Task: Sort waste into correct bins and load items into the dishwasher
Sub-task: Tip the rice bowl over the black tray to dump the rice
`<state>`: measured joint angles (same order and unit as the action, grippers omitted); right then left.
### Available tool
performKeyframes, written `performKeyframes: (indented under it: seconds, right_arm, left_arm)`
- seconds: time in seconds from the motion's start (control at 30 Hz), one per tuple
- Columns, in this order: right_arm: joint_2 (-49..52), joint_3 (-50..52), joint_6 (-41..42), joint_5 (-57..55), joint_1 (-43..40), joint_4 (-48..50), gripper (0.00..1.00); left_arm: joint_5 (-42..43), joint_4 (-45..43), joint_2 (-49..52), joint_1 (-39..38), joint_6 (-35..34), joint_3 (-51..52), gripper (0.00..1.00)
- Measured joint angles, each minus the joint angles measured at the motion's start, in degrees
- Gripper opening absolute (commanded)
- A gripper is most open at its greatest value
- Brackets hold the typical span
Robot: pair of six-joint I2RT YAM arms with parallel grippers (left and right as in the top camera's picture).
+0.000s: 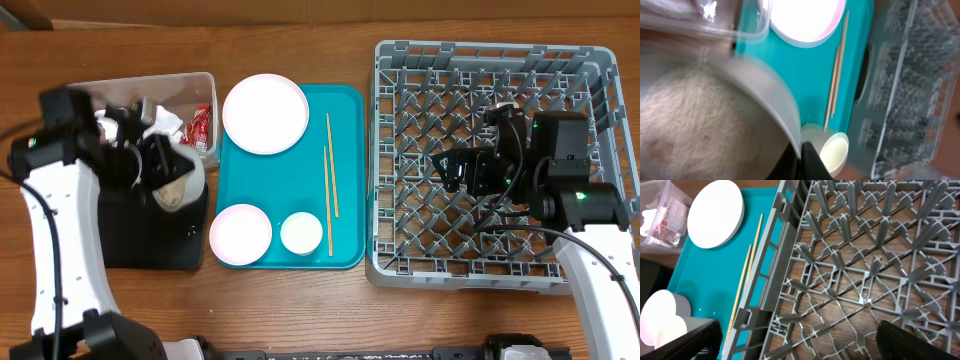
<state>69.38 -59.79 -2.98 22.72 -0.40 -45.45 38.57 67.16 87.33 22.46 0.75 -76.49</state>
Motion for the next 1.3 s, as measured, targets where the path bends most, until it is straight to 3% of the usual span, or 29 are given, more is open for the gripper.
performKeyframes:
  seconds: [0.2, 0.37, 0.5, 0.83, 1.3]
  right_arm:
    - [0.00, 0.00, 0.00, 0.42, 0.00, -0.37, 1.00]
    - [0.00, 0.00, 0.02, 0.44, 0.00, -0.42, 1.00]
    - [0.00, 0.00, 0.02, 0.42, 0.00, -0.42, 1.00]
    - [0.00, 0.00, 0.00, 0.44, 0.00, -0.37, 1.00]
    - [0.00, 0.00, -0.02, 0.44, 0.00, -0.46, 1.00]
  left_arm:
    - [17.66, -13.40, 0.48, 15.15, 2.86, 18.49, 0.04]
    - [38.82, -20.76, 3.58, 29.59, 4.74, 24.83, 0.04]
    - [45.53, -22.03, 7.96, 30.95, 3.04, 24.87, 0.04]
    - [49.77, -23.93, 10.23, 30.95, -4.55, 25.40, 0.04]
    - [50.12, -34.27, 10.23, 30.71, -16.00, 25.57, 0.04]
